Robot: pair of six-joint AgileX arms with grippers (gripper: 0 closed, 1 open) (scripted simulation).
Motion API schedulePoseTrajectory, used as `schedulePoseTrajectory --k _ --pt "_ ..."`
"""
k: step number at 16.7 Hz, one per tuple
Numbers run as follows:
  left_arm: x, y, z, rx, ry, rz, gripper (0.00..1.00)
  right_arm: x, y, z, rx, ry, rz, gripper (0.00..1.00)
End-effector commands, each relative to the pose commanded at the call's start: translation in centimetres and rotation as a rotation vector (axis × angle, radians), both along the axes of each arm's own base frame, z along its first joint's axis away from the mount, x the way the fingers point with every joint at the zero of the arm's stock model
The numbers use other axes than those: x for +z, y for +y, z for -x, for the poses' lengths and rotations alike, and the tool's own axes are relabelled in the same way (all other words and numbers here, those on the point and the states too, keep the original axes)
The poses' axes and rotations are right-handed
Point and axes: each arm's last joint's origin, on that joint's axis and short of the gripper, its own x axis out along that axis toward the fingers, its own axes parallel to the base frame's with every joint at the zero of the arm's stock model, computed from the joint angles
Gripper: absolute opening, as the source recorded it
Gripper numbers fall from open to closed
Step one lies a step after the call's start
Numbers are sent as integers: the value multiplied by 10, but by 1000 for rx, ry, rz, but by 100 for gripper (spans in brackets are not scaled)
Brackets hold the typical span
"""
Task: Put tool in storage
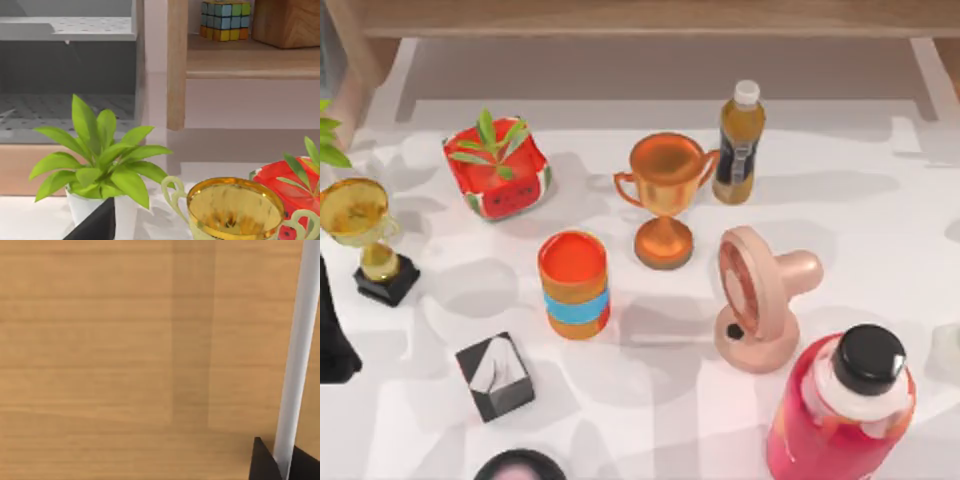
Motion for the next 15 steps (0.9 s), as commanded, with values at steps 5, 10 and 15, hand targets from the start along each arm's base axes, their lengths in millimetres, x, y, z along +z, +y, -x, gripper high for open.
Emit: schedulePoseTrajectory --k 5,10,15 --pt "0 0 0 0 0 0 100 -1 -2 -8 -4 2 -2 0" --pt "0 0 0 0 0 0 100 2 -4 -50 -7 -8 -2 0" --pt "0 0 0 0 0 0 100 0 -3 -61 -5 3 -4 0"
